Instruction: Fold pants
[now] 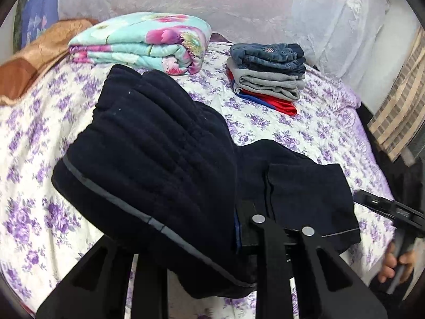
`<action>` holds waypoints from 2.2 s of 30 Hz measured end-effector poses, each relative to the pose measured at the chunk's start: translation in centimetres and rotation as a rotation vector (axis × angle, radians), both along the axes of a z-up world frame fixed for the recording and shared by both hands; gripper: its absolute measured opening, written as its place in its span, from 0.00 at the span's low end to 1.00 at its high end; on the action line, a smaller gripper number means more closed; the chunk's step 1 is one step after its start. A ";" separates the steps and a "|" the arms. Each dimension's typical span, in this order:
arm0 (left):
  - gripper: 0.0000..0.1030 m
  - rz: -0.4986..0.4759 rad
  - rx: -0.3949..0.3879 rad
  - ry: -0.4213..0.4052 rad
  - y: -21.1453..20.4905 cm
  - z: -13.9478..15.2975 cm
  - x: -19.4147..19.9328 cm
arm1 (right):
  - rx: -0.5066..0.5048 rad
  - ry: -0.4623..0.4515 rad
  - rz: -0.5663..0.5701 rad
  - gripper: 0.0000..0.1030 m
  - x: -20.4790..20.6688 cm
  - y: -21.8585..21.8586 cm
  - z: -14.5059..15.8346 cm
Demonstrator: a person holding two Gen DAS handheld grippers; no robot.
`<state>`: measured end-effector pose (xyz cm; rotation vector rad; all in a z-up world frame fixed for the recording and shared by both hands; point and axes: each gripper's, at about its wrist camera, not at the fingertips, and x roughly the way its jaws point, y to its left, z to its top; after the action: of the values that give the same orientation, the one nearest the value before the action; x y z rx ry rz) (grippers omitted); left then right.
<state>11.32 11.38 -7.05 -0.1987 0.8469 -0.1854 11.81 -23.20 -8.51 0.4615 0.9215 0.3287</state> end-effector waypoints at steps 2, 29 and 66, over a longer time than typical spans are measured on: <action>0.21 -0.009 0.037 0.000 -1.6 0.8 0.2 | 0.024 -0.024 -0.061 0.34 -2.1 -3.1 0.1; 0.80 -0.381 0.338 0.075 -28.8 1.9 -0.3 | 0.130 -0.033 -0.200 0.34 -8.9 -14.3 -4.7; 0.21 -0.354 -0.090 0.163 -11.2 -4.0 0.9 | -0.272 0.111 0.555 0.53 13.6 13.1 1.6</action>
<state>12.19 0.18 -11.07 -0.1482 1.0333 -0.5448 25.42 -10.13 -6.92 -0.0372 1.1780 0.6750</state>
